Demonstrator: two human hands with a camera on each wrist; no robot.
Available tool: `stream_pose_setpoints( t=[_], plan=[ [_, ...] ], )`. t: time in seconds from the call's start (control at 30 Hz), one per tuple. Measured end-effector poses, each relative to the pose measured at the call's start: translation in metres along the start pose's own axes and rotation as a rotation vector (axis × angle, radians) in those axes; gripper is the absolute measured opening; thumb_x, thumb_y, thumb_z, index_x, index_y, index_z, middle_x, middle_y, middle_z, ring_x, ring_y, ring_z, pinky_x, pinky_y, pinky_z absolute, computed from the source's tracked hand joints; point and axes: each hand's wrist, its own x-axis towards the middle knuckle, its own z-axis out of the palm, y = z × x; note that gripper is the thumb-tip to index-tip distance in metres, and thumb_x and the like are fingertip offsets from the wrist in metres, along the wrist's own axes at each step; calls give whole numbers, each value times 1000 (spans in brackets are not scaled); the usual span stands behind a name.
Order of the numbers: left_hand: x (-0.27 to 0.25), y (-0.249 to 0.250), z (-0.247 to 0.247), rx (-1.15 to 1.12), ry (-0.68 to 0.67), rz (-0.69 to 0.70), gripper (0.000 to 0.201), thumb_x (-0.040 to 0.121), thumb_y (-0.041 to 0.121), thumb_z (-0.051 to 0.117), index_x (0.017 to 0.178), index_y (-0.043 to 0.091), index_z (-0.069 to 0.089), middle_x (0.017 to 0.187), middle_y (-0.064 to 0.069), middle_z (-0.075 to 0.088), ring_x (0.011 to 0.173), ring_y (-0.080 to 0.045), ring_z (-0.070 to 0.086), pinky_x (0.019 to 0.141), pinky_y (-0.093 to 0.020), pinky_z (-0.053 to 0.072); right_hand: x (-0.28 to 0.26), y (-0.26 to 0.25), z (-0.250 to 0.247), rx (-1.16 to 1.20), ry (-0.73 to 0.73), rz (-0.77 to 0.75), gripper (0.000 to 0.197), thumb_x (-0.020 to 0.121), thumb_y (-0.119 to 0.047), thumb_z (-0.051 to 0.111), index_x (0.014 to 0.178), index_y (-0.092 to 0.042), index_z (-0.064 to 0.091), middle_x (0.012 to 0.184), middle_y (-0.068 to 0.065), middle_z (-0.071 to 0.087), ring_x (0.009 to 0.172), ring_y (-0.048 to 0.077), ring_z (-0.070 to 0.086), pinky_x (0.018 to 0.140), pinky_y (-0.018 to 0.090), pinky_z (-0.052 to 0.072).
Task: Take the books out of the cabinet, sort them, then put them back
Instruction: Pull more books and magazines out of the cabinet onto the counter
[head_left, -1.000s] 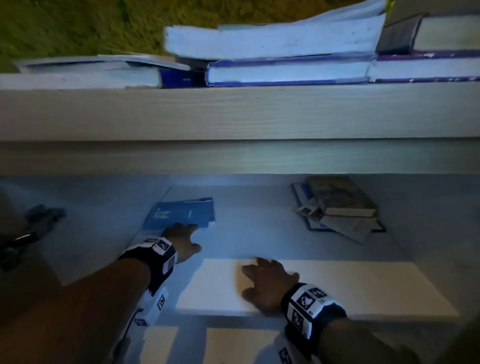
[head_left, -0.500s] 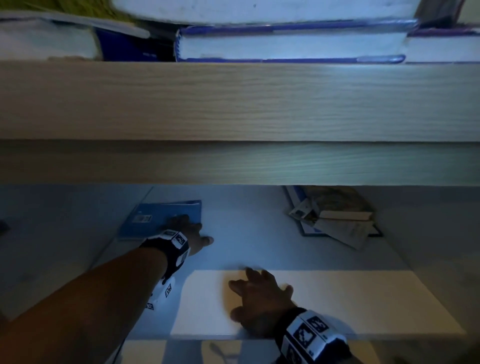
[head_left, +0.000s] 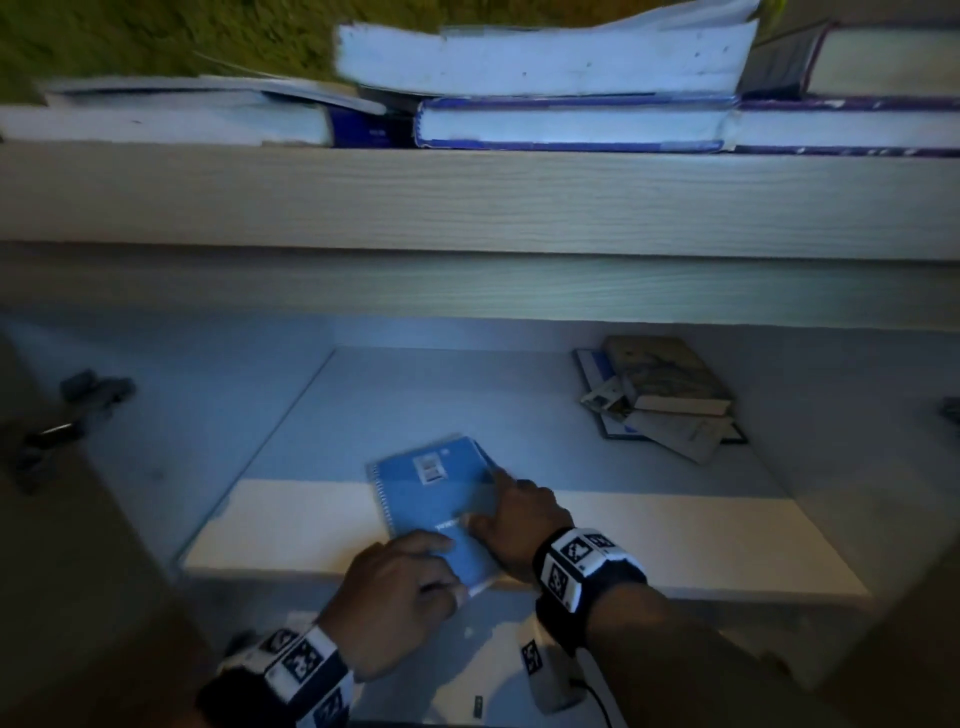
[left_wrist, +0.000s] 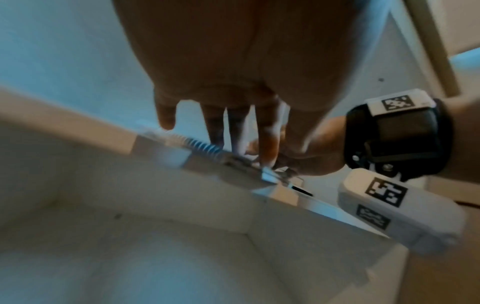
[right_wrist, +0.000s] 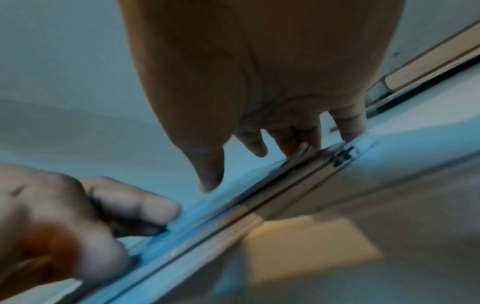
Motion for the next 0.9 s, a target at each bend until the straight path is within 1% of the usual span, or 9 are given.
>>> stream_pose_setpoints(
  t=[0.1,0.17,0.23,0.33,0.43,0.53,0.67,0.8,0.9],
  plan=[
    [-19,-28,12,-352,393,-324,14,76,33,72,86,37,63,106,-3,57,93,-11,59,87,-29,51,-12,-3,8,-107,-28,34,89,83,-74,58,153,-24,36,143,13,48,134,36,44,108,48,41],
    [-28,-33,12,-772,408,-596,28,79,22,77,99,28,57,106,-13,61,92,-25,63,81,-41,57,-27,-10,10,-115,-41,51,93,78,-76,62,151,-25,37,141,12,47,133,36,43,107,48,41],
    [-38,-25,8,-1137,349,-674,19,92,15,66,108,18,57,108,-16,67,87,-31,67,64,-38,58,-44,-16,15,-50,-43,68,94,73,-73,69,148,-26,37,139,11,45,131,36,45,105,47,43],
    [-60,-11,1,-1185,334,-594,23,93,-10,47,106,-2,65,96,-27,73,65,-29,71,50,-33,57,-73,-15,27,191,-86,71,97,70,-61,78,150,-29,33,139,11,48,129,34,52,102,38,47],
    [-84,-10,-7,-1143,329,-486,44,77,-16,60,121,-12,58,106,-33,69,68,-26,73,57,-32,60,-97,-12,30,515,-224,2,94,69,-37,86,149,-21,38,130,0,64,113,15,65,91,24,55],
    [-100,5,-29,-1163,384,-416,53,74,-17,65,125,-7,55,117,-31,65,73,-19,71,59,-19,57,-107,-15,13,635,-115,-100,91,57,-45,80,140,-25,47,124,-8,69,109,10,69,99,30,55],
    [-127,55,-80,-1245,459,-234,47,87,-23,50,128,0,54,85,-10,77,68,-22,74,55,-26,59,-130,-39,-48,876,-18,-188,89,60,-36,83,142,-28,49,126,0,71,104,23,75,95,47,60],
    [-172,117,-142,-1334,441,-34,49,87,-8,54,129,16,61,112,-13,75,103,-37,71,94,-47,53,-190,-74,-133,941,-37,-362,47,97,-9,68,141,-17,51,111,7,73,76,8,77,63,20,59],
    [-207,156,-180,-1355,461,119,55,79,6,61,129,30,59,117,-2,74,108,-30,70,102,-50,45,-222,-92,-180,995,-34,-494,38,99,-6,64,135,-15,57,117,9,75,97,24,76,81,35,61]
  ],
)
